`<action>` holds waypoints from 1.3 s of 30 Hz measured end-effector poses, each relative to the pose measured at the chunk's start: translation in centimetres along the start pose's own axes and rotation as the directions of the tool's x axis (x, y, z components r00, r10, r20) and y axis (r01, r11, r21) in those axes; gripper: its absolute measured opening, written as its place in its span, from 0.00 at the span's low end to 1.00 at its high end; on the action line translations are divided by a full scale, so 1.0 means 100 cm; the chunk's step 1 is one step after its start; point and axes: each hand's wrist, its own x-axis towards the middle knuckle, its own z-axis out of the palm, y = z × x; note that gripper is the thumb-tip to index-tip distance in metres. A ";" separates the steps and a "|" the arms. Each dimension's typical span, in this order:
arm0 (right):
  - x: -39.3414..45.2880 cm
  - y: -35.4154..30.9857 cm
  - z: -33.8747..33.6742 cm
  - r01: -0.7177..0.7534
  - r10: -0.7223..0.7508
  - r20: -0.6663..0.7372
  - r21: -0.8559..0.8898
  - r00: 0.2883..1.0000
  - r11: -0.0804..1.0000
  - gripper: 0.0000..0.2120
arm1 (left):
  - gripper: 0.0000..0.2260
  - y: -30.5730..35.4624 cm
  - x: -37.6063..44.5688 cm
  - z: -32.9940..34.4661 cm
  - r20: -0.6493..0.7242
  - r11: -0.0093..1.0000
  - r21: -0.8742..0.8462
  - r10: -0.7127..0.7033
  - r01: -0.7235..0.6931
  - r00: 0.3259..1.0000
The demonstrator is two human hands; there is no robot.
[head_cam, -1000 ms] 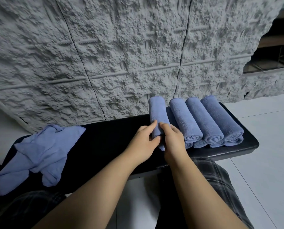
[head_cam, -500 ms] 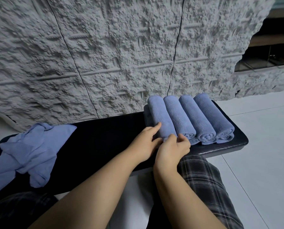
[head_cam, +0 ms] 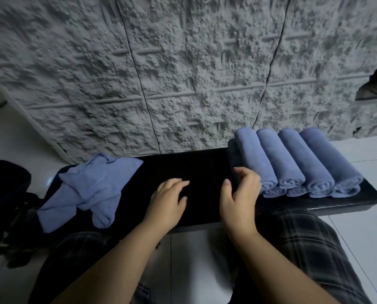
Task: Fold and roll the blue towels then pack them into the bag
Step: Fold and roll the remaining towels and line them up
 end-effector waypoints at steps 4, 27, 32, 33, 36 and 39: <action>-0.020 0.010 0.020 0.002 0.067 0.286 -0.235 0.956 0.972 0.19 | 0.23 -0.075 -0.029 -0.022 -0.085 0.912 0.282 -0.285 0.297 0.955; -0.052 0.014 0.031 0.242 -0.088 0.781 -0.083 0.618 0.967 0.28 | 0.04 -0.058 -0.050 -0.007 -0.200 0.935 -0.298 -0.259 0.193 0.945; -0.057 0.012 0.033 0.147 -0.122 0.809 0.045 0.575 0.988 0.33 | 0.09 -0.033 -0.062 0.006 -0.050 0.968 -0.248 -0.038 0.025 0.998; -0.056 0.014 0.035 0.144 -0.125 0.796 0.048 0.593 0.988 0.30 | 0.12 -0.030 -0.063 0.007 -0.043 0.977 -0.212 0.006 -0.015 0.999; -0.052 0.019 0.035 0.115 -0.100 0.737 0.030 0.669 0.993 0.17 | 0.16 -0.024 -0.063 0.006 -0.078 0.971 -0.177 0.151 -0.163 0.985; -0.049 0.017 0.033 0.049 -0.060 0.698 0.035 0.714 0.998 0.10 | 0.10 -0.031 -0.061 0.008 -0.153 0.975 -0.110 0.174 -0.191 0.973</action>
